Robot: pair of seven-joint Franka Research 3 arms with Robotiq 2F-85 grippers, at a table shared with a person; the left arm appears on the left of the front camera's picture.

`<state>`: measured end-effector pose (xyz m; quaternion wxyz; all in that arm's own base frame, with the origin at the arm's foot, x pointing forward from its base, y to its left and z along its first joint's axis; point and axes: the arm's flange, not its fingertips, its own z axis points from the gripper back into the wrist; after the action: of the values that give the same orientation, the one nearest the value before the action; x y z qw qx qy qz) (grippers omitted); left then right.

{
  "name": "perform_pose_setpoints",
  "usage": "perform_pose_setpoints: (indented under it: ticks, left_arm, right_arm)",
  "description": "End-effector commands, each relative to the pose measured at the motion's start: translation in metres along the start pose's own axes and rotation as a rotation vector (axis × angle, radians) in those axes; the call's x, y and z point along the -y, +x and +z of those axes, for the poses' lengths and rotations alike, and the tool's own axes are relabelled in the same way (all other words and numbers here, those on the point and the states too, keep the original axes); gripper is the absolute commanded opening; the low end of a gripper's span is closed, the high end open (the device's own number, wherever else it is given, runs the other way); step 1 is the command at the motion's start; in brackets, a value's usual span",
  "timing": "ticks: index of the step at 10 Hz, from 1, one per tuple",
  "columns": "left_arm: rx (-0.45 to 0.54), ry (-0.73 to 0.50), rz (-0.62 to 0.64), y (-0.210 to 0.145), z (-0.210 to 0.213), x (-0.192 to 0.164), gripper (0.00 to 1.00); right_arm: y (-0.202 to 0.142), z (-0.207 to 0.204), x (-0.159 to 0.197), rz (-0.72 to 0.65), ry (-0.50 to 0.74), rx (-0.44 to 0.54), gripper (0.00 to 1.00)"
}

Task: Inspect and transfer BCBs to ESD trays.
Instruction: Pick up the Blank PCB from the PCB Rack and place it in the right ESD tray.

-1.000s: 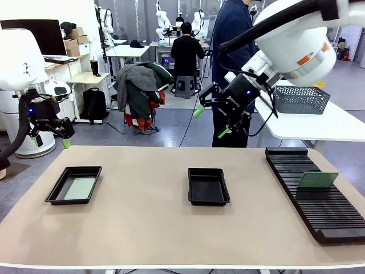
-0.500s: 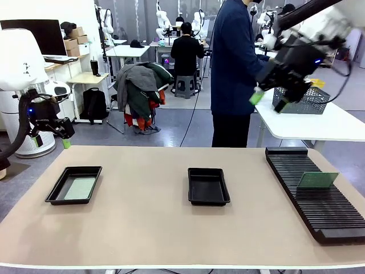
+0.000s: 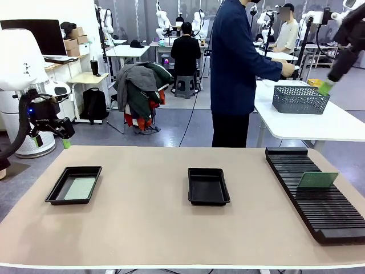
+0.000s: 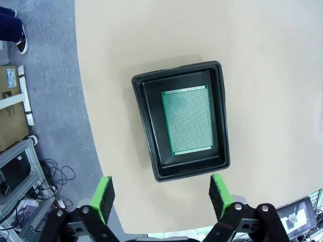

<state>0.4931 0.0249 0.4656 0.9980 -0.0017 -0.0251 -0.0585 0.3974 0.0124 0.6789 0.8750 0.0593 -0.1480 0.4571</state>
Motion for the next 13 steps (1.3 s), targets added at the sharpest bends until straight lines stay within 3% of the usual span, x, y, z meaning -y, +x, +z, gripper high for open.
perform_pose_setpoints:
  ticks: [1, 2, 5, 6, 9, 13]
  left_arm:
    - [0.009, -0.009, -0.008, -0.001, -0.003, 0.000, 1.00]
    - [0.009, -0.009, -0.008, -0.001, -0.003, 0.000, 1.00]
    - [0.009, -0.009, -0.008, -0.001, -0.003, 0.000, 1.00]
    - [0.009, -0.009, -0.008, -0.001, -0.003, 0.000, 1.00]
    - [0.009, -0.009, -0.008, -0.001, -0.003, 0.000, 1.00]
    - [0.009, -0.009, -0.008, -0.001, -0.003, 0.000, 1.00]
  right_arm:
    - [-0.012, 0.005, 0.015, 0.163, -0.020, -0.017, 1.00]
    - [-0.019, 0.011, 0.026, 0.243, -0.015, 0.007, 1.00]
    - [-0.039, 0.020, 0.048, 0.396, 0.030, -0.059, 1.00]
    - [-0.046, 0.021, 0.054, 0.440, 0.015, -0.127, 1.00]
    - [-0.057, 0.017, 0.069, 0.500, 0.015, -0.218, 1.00]
    - [-0.076, 0.011, 0.071, 0.603, 0.065, -0.242, 1.00]
